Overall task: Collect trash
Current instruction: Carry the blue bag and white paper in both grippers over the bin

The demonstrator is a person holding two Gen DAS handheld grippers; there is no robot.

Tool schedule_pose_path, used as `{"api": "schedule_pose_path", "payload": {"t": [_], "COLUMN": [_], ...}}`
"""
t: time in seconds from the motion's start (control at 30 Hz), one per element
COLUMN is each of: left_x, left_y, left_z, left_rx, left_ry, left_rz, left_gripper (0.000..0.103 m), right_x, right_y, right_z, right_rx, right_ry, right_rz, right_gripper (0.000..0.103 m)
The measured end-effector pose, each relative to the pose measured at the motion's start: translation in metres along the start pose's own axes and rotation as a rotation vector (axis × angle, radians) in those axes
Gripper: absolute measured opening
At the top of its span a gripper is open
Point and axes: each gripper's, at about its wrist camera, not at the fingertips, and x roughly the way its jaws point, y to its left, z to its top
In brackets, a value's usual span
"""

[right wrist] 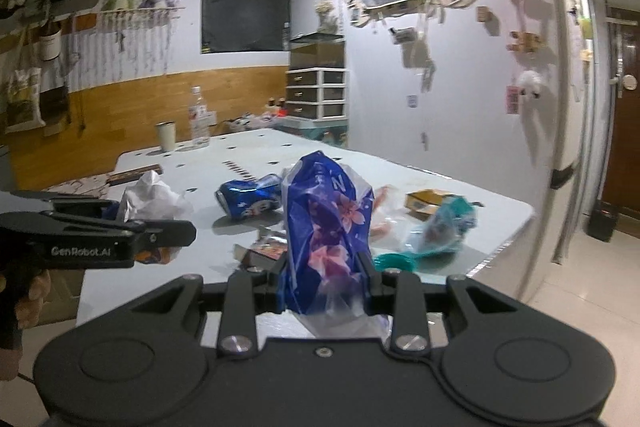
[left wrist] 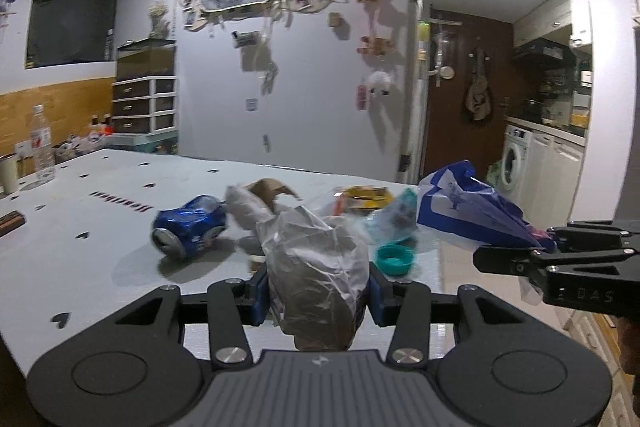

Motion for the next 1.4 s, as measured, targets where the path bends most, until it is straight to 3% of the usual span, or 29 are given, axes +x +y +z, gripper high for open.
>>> {"api": "schedule_pose_path", "payload": {"t": [0.4, 0.77, 1.17, 1.4], "left_x": [0.016, 0.049, 0.118, 0.175], "left_y": [-0.065, -0.126, -0.196, -0.229], "left_z": [0.002, -0.005, -0.015, -0.025], "left_rx": [0.06, 0.107, 0.141, 0.13], "left_ry": [0.009, 0.06, 0.153, 0.216], "left_rz": [-0.134, -0.277, -0.394, -0.401], "left_gripper": [0.047, 0.047, 0.047, 0.047], "right_x": [-0.055, -0.093, -0.112, -0.09], "right_y": [-0.038, -0.087, -0.152, -0.21], "right_z": [-0.016, -0.047, -0.079, -0.114], "right_rx": [0.052, 0.148, 0.245, 0.386], "right_ry": [-0.016, 0.044, 0.128, 0.195], "right_rz": [-0.166, -0.355, -0.527, -0.57], "right_gripper": [0.033, 0.034, 0.034, 0.034]}}
